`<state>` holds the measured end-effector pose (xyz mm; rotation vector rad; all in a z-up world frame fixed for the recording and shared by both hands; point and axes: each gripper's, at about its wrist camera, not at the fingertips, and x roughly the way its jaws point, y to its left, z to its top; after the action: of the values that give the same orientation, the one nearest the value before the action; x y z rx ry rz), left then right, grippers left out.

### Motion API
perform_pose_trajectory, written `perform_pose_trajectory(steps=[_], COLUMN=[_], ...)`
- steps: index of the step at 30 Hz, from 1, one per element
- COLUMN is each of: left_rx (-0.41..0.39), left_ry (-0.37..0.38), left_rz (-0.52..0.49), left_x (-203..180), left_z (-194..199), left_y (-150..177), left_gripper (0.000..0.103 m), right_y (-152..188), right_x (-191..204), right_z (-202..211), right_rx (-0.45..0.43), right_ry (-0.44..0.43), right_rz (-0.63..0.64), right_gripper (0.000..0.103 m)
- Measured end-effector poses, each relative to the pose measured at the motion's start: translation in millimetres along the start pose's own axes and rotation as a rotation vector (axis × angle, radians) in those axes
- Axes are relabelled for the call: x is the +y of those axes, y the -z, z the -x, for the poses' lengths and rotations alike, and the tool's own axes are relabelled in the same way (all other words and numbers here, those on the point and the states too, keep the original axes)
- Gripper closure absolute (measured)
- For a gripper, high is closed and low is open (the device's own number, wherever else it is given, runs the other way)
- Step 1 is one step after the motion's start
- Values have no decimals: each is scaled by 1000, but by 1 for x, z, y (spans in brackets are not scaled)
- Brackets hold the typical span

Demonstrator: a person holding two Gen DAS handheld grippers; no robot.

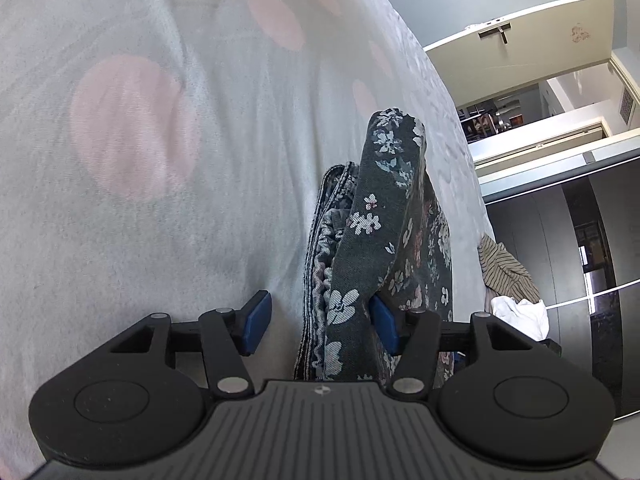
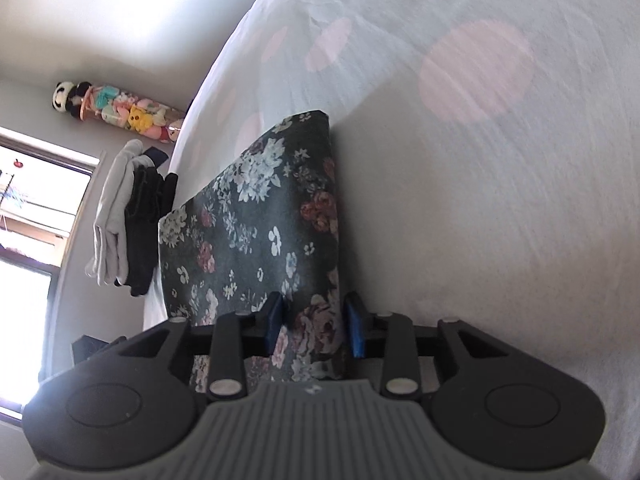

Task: Fold clothes
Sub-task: 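Grip the folded floral jeans edge firmly with both tools, then lift the folded jeans with both tools and carry them toward the clothes stack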

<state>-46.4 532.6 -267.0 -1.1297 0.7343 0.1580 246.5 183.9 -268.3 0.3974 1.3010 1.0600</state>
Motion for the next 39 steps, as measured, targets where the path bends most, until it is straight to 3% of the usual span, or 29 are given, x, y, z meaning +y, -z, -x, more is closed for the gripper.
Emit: perform_pose_trajectory(steps=[8,12,18,22,24,32,39], left_rx=[31,36,6,-39,-69,-173,-315], left_ry=[45,46,51,63,81,86,133], left_rz=[42,38,17,9,9,44,58], left_x=[10,7,5,3,1,-13,-41], left_z=[-14,-19,-15,-7,0,36,107], left_y=[-2,-2,1,7,11,29,41], left_gripper=[59,62,67,72,77,78,78], right_y=[1,2,3,4,4,4,1], right_x=[-6,-9,-7,-2,5,48,108], right_z=[-4,-7,-5,2,7,26,52], right_rx=[-7,-10,-23,-47,-55,-38,-16], right_ry=[-27,-41,-55,-99,-108,-146,-248], right_rz=[-25,-38,-68,-95,-86,-29,43], right_gripper=[67,67,75,88,88,89,89])
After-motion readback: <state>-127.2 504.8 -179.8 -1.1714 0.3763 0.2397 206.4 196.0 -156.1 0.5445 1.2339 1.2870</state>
